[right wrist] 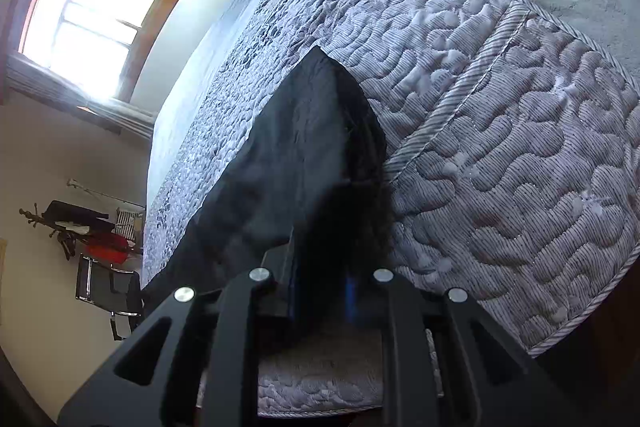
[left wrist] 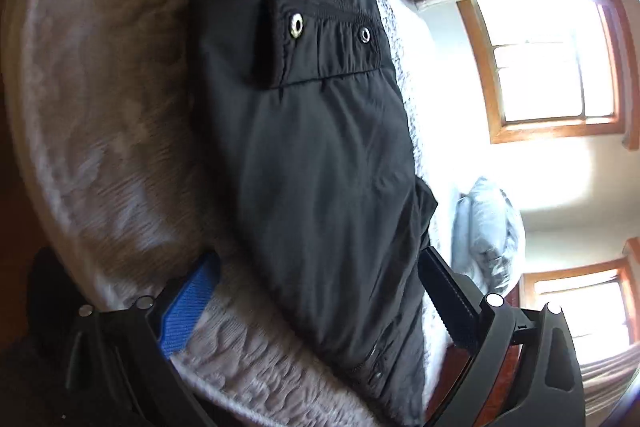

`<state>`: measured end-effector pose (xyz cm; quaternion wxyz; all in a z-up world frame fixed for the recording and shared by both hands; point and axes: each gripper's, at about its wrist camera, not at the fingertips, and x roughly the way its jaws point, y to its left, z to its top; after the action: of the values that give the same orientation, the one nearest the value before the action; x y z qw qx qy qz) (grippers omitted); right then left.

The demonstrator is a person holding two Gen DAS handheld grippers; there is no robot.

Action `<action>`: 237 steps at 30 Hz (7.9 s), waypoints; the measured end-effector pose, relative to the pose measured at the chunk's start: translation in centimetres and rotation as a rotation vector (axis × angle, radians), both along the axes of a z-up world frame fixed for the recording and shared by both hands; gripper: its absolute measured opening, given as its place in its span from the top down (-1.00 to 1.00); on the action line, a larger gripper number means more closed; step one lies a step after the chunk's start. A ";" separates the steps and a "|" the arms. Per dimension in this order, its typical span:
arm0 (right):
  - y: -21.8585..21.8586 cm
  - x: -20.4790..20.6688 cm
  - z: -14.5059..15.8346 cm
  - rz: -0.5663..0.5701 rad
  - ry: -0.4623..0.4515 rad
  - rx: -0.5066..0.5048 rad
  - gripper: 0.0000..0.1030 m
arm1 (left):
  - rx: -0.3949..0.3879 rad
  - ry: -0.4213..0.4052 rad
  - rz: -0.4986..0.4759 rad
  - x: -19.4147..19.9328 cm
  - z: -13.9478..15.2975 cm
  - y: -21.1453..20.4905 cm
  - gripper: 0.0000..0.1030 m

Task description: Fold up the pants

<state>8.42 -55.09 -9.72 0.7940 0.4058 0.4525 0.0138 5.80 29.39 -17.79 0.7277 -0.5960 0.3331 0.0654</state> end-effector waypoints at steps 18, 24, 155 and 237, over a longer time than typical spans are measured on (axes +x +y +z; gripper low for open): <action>-0.3 0.0 -1.0 -0.015 0.023 0.013 0.66 | 0.184 0.002 0.066 4.1 -1.3 -0.2 0.61; -0.5 0.7 0.7 0.002 -0.009 0.004 0.66 | 0.257 -0.036 0.033 5.6 0.4 -1.0 0.79; -0.1 3.5 8.6 -0.077 -0.256 -0.199 0.67 | 0.589 0.211 -0.189 3.6 4.6 -4.0 -0.93; 37.2 2.6 1.6 0.895 -0.217 -0.463 0.62 | 0.486 0.219 -0.185 1.3 3.4 -1.8 -0.93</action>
<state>11.00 -17.90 -8.14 0.8219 -0.0178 0.4879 0.2935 7.15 27.64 -14.38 0.8117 -0.3605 0.4375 0.1406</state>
